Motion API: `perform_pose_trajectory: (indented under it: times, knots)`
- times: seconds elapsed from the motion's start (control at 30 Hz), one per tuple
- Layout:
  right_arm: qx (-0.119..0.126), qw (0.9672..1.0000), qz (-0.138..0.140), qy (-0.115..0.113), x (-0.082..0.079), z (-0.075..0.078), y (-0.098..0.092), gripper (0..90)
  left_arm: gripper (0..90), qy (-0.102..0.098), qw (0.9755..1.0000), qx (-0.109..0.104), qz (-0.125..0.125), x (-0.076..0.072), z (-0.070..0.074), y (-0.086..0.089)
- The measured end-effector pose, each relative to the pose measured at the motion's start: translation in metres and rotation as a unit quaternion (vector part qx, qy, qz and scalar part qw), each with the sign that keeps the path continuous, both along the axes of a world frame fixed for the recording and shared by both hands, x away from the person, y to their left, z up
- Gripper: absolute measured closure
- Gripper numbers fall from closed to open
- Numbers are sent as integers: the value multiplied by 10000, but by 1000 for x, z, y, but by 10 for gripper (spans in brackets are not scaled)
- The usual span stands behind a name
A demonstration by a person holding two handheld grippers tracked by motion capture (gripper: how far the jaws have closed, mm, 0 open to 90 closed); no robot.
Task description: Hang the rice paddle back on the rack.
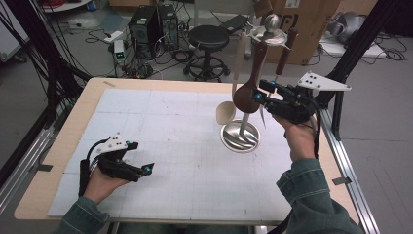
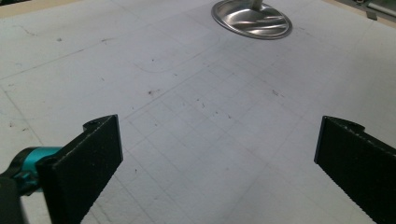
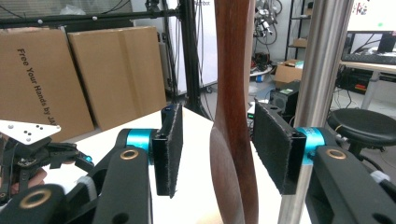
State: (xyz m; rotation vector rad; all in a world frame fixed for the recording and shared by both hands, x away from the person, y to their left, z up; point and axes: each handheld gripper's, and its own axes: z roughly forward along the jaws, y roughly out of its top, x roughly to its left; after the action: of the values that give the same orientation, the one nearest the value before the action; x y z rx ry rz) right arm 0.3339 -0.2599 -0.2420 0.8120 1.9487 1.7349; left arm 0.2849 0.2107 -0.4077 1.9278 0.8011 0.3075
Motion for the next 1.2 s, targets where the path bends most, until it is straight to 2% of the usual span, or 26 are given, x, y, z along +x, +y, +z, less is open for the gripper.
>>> perform_pose_trajectory:
  times: [0.3,0.97,1.2]
  knots:
    - [57,9999,-51,105,-3,-14,-2,456,17,7,10000,-31,23,0,0,0]
    - [-49,9997,-98,206,-10,-32,-7,439,16,14,10000,-14,24,0,0,0]
    - [-87,9994,-155,280,-12,-43,-9,396,16,32,10000,-5,16,0,-1,0]
